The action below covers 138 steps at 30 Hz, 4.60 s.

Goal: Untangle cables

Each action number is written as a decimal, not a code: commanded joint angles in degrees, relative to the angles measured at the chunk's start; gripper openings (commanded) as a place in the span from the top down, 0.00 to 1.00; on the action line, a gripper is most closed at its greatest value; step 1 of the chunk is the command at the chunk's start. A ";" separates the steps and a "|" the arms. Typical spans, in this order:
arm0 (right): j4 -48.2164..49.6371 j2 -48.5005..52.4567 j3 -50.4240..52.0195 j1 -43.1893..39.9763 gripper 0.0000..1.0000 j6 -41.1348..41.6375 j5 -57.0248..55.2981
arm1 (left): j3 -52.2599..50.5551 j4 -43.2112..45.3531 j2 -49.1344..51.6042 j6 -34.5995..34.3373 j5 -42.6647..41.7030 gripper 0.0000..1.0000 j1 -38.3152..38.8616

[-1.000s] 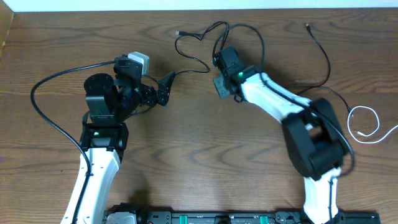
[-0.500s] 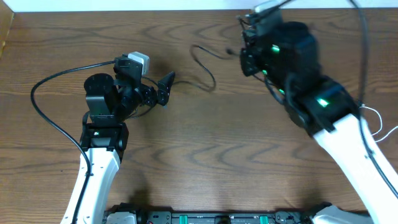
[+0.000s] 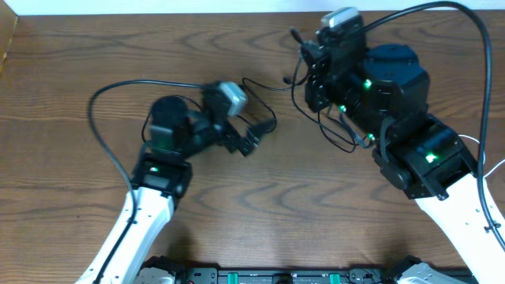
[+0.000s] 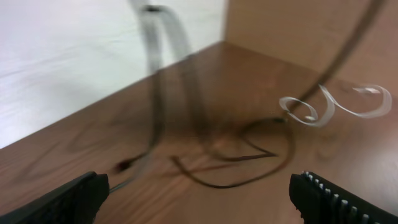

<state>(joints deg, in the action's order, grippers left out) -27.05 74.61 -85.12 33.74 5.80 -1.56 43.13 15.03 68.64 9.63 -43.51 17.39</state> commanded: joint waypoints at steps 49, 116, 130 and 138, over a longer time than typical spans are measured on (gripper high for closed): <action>-14.29 -0.24 -0.33 1.44 0.99 2.93 -79.73 | 0.28 25.09 12.92 -3.10 4.55 0.93 -6.86; 4.13 15.39 -0.33 -66.01 0.46 -11.72 -16.90 | 0.28 12.00 -1.29 -7.82 1.51 0.93 -32.79; -40.04 14.86 -0.31 -50.21 0.01 4.28 0.72 | 0.28 11.98 -1.29 -7.82 1.49 0.57 -32.79; -53.27 14.75 1.66 -42.25 0.01 5.16 -12.66 | 0.28 11.98 -1.29 -7.82 1.51 0.50 -32.79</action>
<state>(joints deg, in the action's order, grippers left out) -80.88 90.26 -84.60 -10.22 10.09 -8.86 43.09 26.87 67.81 1.52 -41.67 -15.53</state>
